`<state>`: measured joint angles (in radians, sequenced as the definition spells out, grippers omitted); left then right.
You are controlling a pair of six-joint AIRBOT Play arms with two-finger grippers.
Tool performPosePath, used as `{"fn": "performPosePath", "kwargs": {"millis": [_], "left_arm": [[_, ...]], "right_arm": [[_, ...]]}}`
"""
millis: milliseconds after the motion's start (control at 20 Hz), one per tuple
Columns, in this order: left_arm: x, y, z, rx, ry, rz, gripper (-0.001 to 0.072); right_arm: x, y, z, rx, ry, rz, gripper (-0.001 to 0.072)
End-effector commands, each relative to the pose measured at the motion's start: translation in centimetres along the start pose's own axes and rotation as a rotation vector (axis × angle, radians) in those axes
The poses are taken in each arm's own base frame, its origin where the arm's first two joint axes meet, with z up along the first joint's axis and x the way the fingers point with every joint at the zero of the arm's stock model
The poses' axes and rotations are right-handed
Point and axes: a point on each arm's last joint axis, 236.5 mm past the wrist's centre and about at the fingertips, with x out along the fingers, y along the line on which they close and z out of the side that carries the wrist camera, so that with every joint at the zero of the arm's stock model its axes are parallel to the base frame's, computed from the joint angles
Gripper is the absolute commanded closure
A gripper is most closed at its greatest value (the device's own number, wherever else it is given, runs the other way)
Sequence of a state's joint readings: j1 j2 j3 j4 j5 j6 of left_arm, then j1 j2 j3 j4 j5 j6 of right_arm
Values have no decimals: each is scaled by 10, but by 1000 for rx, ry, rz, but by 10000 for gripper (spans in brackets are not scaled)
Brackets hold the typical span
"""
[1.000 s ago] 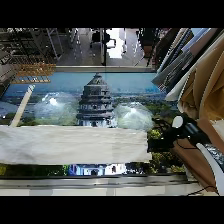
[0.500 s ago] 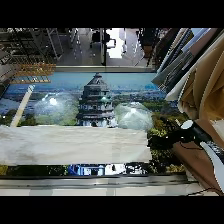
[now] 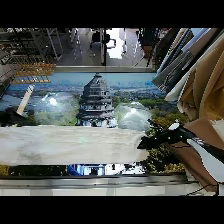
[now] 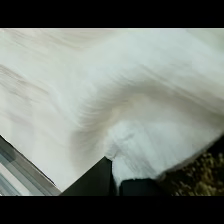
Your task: Fold the clothes and pants, and hang the long-sleeved shirts on hangers.
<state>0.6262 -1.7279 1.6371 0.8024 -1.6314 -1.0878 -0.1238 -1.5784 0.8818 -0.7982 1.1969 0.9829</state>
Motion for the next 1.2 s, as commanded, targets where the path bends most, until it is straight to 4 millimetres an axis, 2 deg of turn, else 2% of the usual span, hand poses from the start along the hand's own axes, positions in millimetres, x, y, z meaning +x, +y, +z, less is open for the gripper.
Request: {"fn": "performPosePath", "kwargs": {"millis": [0, 150, 300, 400, 500, 600, 700, 800, 900, 1050, 1150], "left_arm": [[64, -49, -36, 70, 200, -88, 698], [111, -80, -78, 98, 363, -114, 699], [150, -92, -117, 104, 481, -54, 699], [176, -93, -135, 116, 518, 11, 699], [198, -93, -144, 154, 520, 73, 699], [205, -90, -141, 192, 506, 138, 698], [191, -93, -128, 222, 462, 158, 698], [158, -97, -100, 233, 351, 172, 698], [115, -98, -78, 226, 226, 192, 698], [55, -92, -61, 191, 83, 226, 697], [28, -85, -58, 162, 26, 244, 697]], "right_arm": [[-25, -18, 11, -27, -49, -204, 700], [-109, -30, 27, -42, -196, -506, 701], [-193, -37, 29, -17, -339, -767, 701], [-217, -22, 29, -30, -377, -789, 701], [-208, 16, 37, -93, -388, -687, 701], [-179, 72, 47, -177, -400, -529, 701], [-132, 133, 43, -244, -362, -366, 701], [-76, 183, 34, -298, -300, -277, 701], [-9, 227, 26, -336, -277, -219, 701], [93, 294, 20, -391, -277, -88, 700], [153, 323, 19, -404, -225, -44, 698]]}}
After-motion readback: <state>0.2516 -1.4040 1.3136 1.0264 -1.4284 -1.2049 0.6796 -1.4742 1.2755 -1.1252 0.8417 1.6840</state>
